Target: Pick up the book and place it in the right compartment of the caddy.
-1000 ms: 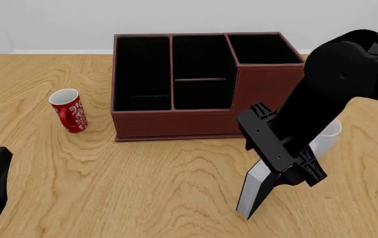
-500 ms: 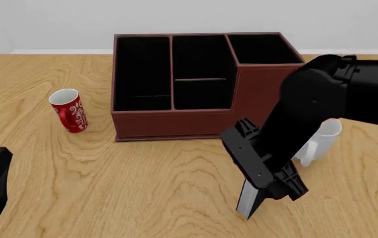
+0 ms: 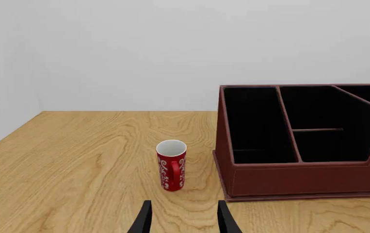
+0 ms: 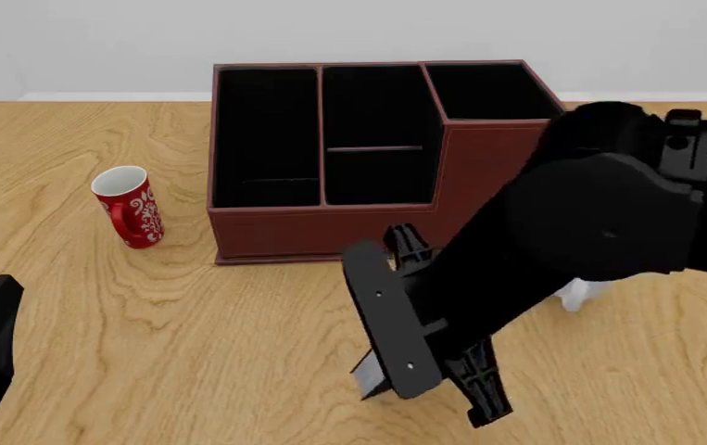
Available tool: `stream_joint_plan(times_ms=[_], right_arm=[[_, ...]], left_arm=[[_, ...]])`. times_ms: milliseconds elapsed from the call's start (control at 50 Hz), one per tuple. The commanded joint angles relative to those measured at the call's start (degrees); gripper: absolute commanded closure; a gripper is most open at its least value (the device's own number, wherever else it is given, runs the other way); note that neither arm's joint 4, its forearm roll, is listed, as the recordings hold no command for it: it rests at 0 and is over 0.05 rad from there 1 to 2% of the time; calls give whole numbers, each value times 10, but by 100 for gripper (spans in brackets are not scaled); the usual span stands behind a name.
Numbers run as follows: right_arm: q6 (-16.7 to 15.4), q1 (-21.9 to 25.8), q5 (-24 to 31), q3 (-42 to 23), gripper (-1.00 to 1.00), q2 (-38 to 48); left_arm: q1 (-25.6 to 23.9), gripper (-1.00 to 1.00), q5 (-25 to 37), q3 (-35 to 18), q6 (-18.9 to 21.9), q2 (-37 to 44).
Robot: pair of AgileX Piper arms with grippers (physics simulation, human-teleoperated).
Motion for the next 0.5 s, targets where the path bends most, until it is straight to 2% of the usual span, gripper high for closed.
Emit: stream_joint_plan(times_ms=[20, 80, 100, 140, 160, 180, 200, 220, 260, 280, 300, 320, 360, 380, 400, 420, 440, 500], right_arm=[[95, 28, 20, -67, 100, -12], [105, 21, 36, -81, 100, -14], [123, 27, 51, -95, 100, -14], [125, 21, 53, -108, 100, -14], [157, 32, 62, -130, 100, -14], [143, 17, 62, -132, 100, -12], [143, 17, 62, -132, 100, -12], [168, 11, 74, -160, 100, -1], [159, 1, 71, -166, 100, -1], [186, 15, 85, -182, 100, -3], [181, 8, 91, -193, 100, -3], [206, 14, 101, -222, 100, 0], [197, 9, 111, -220, 100, 0], [220, 3, 120, -253, 100, 11], [220, 3, 121, -253, 100, 11], [241, 25, 136, -261, 100, 3], [259, 16, 142, -288, 100, 16], [259, 24, 155, -280, 100, 6]], left_arm=[[0, -100, 0, 0, 0, 0], [0, -100, 0, 0, 0, 0], [0, -100, 0, 0, 0, 0], [0, -100, 0, 0, 0, 0], [0, -100, 0, 0, 0, 0], [0, -100, 0, 0, 0, 0], [0, -100, 0, 0, 0, 0], [0, -100, 0, 0, 0, 0], [0, -100, 0, 0, 0, 0], [0, -100, 0, 0, 0, 0], [0, -100, 0, 0, 0, 0], [0, -100, 0, 0, 0, 0], [0, -100, 0, 0, 0, 0], [0, -100, 0, 0, 0, 0], [0, -100, 0, 0, 0, 0], [0, -100, 0, 0, 0, 0], [0, -100, 0, 0, 0, 0], [0, -100, 0, 0, 0, 0]])
